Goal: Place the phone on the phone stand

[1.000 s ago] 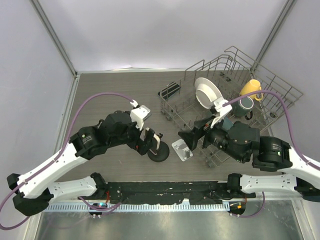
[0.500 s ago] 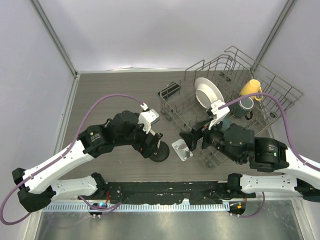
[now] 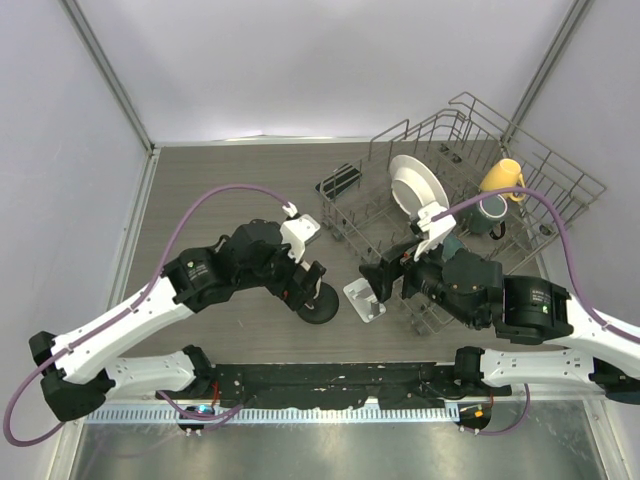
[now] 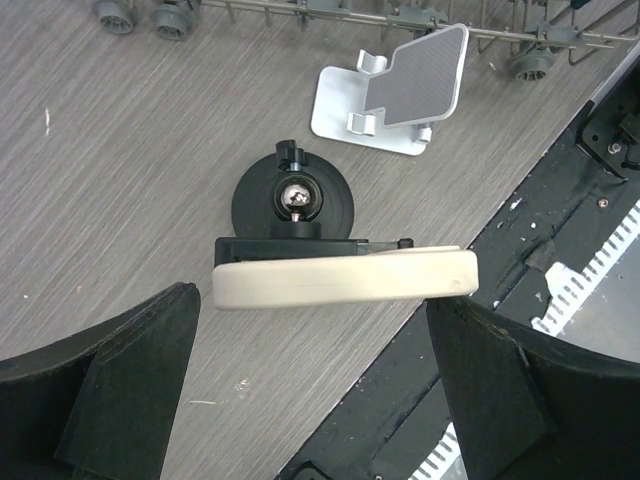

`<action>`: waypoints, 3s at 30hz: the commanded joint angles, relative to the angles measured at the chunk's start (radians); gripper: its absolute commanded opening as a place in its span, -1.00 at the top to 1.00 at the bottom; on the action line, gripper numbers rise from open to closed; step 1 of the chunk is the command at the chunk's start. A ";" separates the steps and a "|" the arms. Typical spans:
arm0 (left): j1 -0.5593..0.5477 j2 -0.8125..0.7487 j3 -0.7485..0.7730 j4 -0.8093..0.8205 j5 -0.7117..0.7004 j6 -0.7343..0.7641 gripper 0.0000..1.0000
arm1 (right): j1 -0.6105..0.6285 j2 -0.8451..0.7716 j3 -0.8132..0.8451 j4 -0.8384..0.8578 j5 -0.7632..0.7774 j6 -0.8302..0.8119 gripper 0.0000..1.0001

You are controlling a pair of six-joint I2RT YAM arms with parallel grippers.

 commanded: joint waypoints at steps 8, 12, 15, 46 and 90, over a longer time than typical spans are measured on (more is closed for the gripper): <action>-0.008 0.019 0.041 0.063 0.074 -0.034 -1.00 | -0.002 -0.009 -0.023 0.043 0.028 -0.018 -0.65; -0.017 0.028 0.044 0.066 0.057 -0.037 -1.00 | -0.002 -0.012 -0.023 0.045 0.029 -0.016 -0.64; -0.029 0.033 0.044 0.068 -0.011 -0.034 -1.00 | -0.002 -0.012 -0.024 0.045 0.028 -0.015 -0.65; -0.040 0.008 0.031 0.086 -0.067 0.020 0.89 | -0.002 0.003 -0.044 0.052 0.015 -0.013 -0.65; 0.462 0.443 0.404 0.528 -0.395 -0.100 1.00 | -0.002 -0.049 -0.124 0.052 0.064 -0.023 -0.71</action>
